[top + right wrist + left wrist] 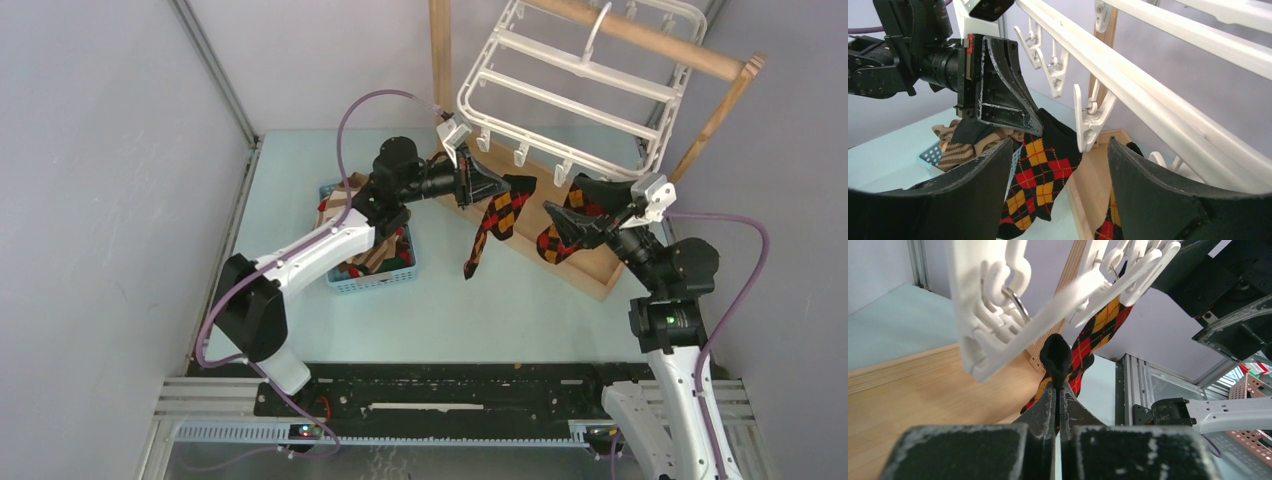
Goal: Clip the socks to the hanger
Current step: Adjust the sock, then open the clamp at the hanger.
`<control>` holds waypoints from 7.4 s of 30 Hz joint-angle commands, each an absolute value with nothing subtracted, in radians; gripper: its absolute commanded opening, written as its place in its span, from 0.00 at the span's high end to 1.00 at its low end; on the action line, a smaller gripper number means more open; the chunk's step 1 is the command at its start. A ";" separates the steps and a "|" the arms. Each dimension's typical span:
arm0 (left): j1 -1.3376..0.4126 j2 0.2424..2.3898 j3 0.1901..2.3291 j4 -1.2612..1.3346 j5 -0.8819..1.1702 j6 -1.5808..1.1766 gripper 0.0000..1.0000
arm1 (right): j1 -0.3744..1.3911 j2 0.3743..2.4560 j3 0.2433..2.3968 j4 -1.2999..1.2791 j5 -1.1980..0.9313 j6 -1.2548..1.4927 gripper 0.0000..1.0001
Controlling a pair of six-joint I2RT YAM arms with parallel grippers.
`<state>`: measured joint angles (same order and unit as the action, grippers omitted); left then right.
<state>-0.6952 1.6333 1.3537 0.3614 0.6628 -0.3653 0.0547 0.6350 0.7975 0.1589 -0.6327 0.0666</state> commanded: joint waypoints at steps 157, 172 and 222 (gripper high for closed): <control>-1.003 1.221 1.104 0.456 0.403 0.080 0.22 | 0.020 0.323 0.787 -0.200 -0.775 -0.104 1.00; -0.992 1.420 1.320 0.497 0.517 -0.245 0.02 | -0.335 0.364 0.778 -0.277 -0.951 -0.100 1.00; -0.967 1.839 1.337 1.258 0.210 -0.451 0.24 | -0.376 0.408 0.724 -0.182 -0.897 -0.053 1.00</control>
